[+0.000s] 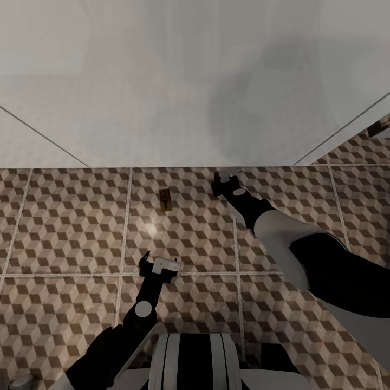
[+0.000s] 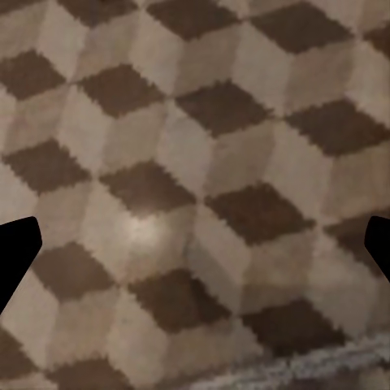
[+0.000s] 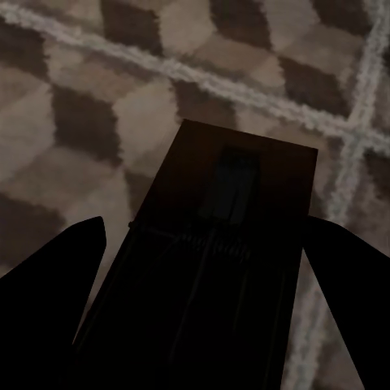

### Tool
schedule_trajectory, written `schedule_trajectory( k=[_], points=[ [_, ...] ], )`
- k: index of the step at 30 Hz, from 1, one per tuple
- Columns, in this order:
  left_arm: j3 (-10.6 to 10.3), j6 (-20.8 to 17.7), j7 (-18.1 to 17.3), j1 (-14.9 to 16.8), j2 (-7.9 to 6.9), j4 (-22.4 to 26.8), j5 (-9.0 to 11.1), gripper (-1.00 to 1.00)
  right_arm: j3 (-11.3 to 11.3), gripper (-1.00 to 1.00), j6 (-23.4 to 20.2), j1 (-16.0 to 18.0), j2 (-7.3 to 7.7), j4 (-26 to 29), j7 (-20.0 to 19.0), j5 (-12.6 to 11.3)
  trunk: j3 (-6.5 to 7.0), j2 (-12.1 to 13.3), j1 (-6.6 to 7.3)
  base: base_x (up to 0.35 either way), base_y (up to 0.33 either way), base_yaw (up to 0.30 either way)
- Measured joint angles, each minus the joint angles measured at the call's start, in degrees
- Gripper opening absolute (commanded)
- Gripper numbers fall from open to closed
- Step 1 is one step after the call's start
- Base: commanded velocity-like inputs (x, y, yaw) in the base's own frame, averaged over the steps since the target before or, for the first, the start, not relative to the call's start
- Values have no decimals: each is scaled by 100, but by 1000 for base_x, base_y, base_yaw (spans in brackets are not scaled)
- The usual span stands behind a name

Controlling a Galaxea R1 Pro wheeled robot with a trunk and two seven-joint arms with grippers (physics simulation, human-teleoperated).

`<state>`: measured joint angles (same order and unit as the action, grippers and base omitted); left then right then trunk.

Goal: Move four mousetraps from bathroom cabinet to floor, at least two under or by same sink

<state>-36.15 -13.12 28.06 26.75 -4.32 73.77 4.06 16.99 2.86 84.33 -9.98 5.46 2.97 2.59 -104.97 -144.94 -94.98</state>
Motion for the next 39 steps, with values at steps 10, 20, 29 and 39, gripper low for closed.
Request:
schedule_trajectory(
  k=[10, 20, 29, 39],
  points=[
    [0, 0, 0, 0, -21, -9, 0, 100, -3, -100, 8, 0, 0, 0, 0, -3, 0, 0, 0, 0, 0, 0],
    [6, 12, 0, 0, -321, 56, 0, 100, -3, -100, 17, 0, 0, 0, 0, -3, 0, 0, 0, 0, 0, 0],
    [8, 11, 3, -5, -785, 395, 20, 100, -1, -100, 27, 0, 0, 0, 0, -3, 0, 0, 0, 0, 0, 0],
    [16, 15, 0, -3, -919, 460, 24, 100, -5, -100, 89, 0, 0, -5, -1, -4, 0, 0, 0, 0, 0, 0]
  ],
)
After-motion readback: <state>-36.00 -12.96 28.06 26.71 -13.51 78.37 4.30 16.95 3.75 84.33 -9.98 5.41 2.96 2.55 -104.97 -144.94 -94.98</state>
